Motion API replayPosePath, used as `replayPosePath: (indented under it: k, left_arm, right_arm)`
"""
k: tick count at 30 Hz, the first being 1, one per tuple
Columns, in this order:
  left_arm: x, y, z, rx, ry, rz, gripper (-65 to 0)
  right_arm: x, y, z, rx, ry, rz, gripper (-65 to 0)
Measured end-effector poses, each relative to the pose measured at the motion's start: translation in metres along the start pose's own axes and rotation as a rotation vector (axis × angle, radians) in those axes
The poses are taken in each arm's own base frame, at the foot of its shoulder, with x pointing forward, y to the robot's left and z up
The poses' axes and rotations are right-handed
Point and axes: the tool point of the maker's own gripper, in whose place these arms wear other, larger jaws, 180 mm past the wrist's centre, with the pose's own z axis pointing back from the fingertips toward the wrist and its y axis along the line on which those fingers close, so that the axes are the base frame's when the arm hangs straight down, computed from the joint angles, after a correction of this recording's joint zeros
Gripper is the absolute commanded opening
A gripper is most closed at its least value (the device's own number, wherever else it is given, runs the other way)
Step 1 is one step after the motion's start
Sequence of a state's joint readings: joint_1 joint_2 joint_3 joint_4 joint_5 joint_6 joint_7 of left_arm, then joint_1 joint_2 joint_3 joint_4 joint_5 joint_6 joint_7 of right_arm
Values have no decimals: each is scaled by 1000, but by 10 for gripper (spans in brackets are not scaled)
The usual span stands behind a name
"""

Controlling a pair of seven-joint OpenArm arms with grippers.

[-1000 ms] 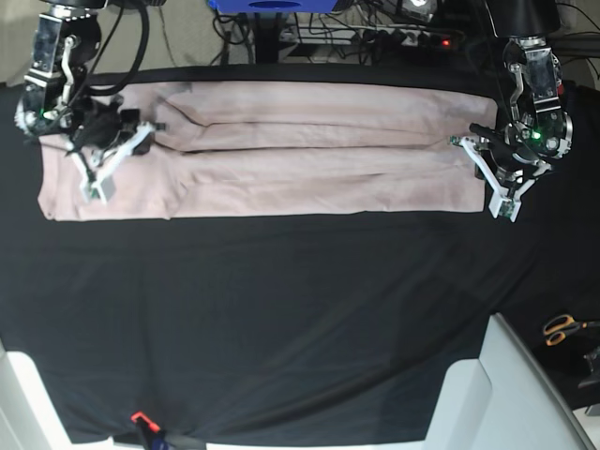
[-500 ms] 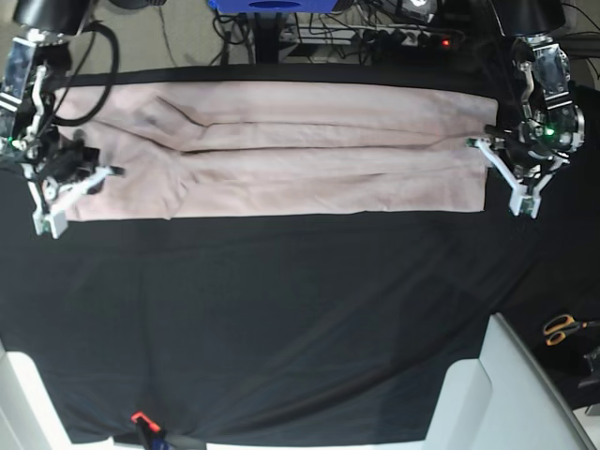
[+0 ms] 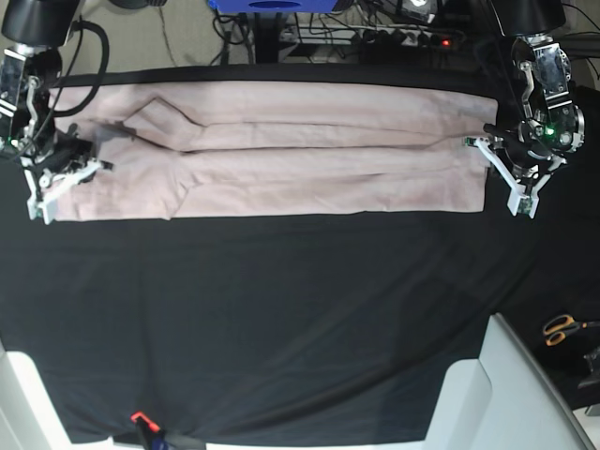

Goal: Fold the T-shirt properly

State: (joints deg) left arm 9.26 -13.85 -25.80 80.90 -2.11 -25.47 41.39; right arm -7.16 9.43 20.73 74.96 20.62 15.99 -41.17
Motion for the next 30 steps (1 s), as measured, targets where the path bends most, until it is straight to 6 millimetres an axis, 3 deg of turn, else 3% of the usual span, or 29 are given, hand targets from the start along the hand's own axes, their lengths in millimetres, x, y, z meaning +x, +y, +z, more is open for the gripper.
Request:
replayPosePath:
  k: [3, 9, 11, 13, 14, 17, 18, 20, 21, 26, 30]
  left_arm:
    - [16, 0, 9, 14, -43, -20, -650]
    - [56, -3, 49, 3, -217, -19, -650]
    - [58, 5, 66, -31, -282, 70, -650]
    - [45, 22, 79, -79, -261, 99, -650]
    - [42, 34, 86, -97, -268, 126, -578]
    - [26, 63, 97, -140, -269, 183, -281]
    - [20, 67, 96, -162, -265, 205, -178]
    - [2, 72, 86, -188, -229, 279, -38]
    - [-7, 72, 79, -203, -204, 308, 0]
    - [-50, 74, 50, -223, -94, 464, 0]
    - [-46, 53, 32, -284, -77, 471, 0]
  right_arm:
    - [8, 3, 20, -16, -53, 44, -648]
    - [44, 58, 70, 64, -260, 109, -648]
    - [47, 57, 77, 48, -275, 122, -648]
    - [43, 53, 77, 37, -265, 126, -648]
    - [39, 52, 76, 35, -252, 126, -648]
    - [32, 54, 74, 45, -235, 123, -648]
    - [32, 53, 73, 45, -232, 123, -648]
    - [28, 49, 70, 36, -221, 116, -648]
    - [23, 47, 68, 33, -206, 112, -648]
    - [16, 49, 63, 43, -186, 98, -648]
    - [16, 48, 63, 40, -185, 99, -648]
